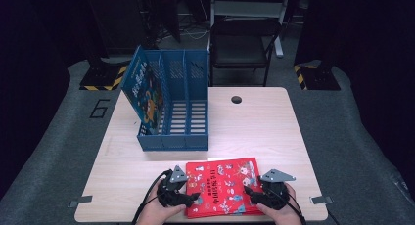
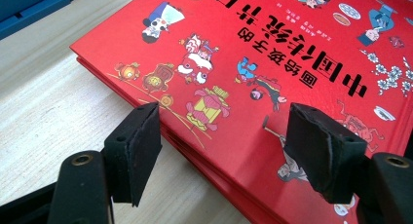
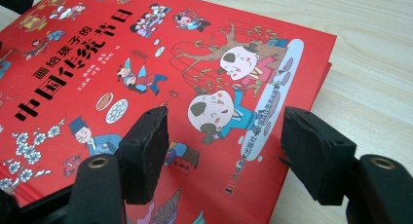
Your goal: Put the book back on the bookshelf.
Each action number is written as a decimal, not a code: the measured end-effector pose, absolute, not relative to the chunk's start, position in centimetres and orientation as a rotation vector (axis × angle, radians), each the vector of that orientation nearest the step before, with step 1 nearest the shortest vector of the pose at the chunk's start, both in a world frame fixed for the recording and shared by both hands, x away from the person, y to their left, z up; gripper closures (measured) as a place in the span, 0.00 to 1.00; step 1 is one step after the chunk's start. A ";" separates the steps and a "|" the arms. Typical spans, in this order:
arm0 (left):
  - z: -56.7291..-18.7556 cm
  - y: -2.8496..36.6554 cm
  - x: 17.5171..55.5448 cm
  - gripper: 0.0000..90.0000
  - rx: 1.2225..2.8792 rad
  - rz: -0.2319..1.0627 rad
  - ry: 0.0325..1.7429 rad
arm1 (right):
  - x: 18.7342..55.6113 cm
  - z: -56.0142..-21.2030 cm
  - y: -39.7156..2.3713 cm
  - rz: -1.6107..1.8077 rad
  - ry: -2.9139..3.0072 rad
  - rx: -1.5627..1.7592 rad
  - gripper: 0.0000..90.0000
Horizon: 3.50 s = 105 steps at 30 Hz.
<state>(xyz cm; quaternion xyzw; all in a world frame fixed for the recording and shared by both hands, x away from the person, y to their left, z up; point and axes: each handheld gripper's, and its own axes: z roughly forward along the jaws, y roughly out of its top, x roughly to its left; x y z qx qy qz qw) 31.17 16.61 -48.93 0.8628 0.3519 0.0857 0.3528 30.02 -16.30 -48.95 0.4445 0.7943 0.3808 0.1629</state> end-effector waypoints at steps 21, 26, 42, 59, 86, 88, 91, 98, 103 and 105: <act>-49.2 17.2 31.4 0.36 2.183 0.187 0.937 | 31.0 -49.5 -17.4 1.117 2.269 1.439 0.34; -49.3 17.2 31.3 0.36 2.172 0.199 0.958 | 31.0 -49.5 -17.3 1.125 2.260 1.444 0.34; -49.7 18.2 31.3 0.30 2.109 0.105 1.098 | 31.2 -49.5 -16.3 1.127 2.298 1.403 0.36; -49.6 19.2 32.6 0.34 2.082 0.112 1.122 | 31.8 -49.6 -15.5 1.148 2.283 1.369 0.36; -50.7 20.9 31.6 0.26 2.003 -0.015 1.190 | 32.7 -49.3 -14.8 1.179 2.325 1.338 0.37; -50.8 20.7 31.5 0.25 2.000 -0.007 1.187 | 32.8 -49.4 -14.8 1.181 2.323 1.347 0.36; -51.0 20.5 31.3 0.25 2.001 -0.022 1.174 | 32.8 -49.4 -14.7 1.174 2.331 1.352 0.36; -51.1 20.2 31.1 0.21 2.010 -0.042 1.172 | 32.8 -49.5 -14.8 1.178 2.332 1.352 0.36; -51.0 20.1 31.2 0.22 2.012 -0.041 1.171 | 32.8 -49.5 -14.8 1.183 2.329 1.350 0.36; -50.9 20.3 31.3 0.22 2.021 -0.057 1.169 | 32.9 -49.5 -14.8 1.184 2.331 1.352 0.36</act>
